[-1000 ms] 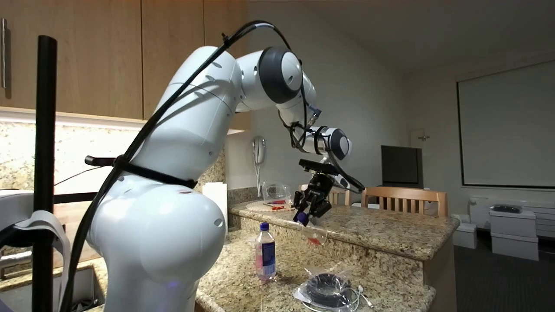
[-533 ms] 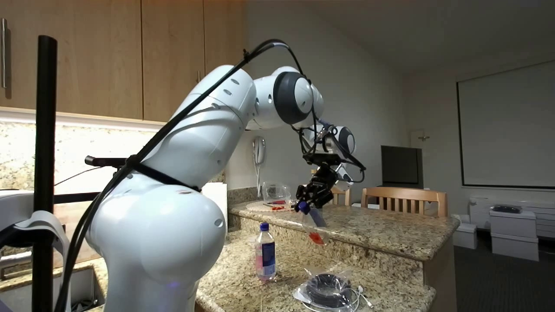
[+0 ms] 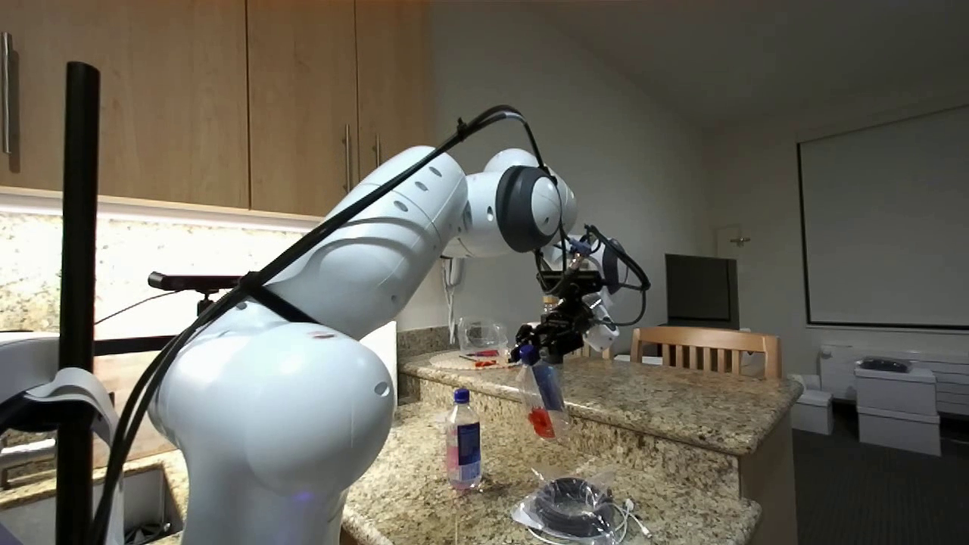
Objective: Move the water bottle on the bottom counter to the left then move the water bottle from the upper counter to the bottom counter.
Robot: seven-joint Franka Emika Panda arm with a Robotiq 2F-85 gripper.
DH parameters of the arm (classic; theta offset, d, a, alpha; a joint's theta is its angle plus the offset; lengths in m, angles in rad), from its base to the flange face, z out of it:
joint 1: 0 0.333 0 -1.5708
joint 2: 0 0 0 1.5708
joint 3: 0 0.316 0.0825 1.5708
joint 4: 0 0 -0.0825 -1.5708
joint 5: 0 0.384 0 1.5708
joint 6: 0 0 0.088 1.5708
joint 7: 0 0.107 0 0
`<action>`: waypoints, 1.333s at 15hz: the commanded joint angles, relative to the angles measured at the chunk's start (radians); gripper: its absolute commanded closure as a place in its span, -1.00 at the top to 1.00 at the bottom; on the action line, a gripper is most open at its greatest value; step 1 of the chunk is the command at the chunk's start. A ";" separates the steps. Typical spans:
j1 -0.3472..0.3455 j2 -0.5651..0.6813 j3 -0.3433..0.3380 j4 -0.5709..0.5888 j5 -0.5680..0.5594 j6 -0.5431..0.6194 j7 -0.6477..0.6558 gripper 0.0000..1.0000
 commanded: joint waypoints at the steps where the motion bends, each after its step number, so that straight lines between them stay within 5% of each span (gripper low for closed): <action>1: 0.007 0.065 -0.007 0.092 0.031 -0.097 0.012 -0.73; 20: 0.080 0.228 0.015 0.161 0.057 -0.173 -0.017 -0.72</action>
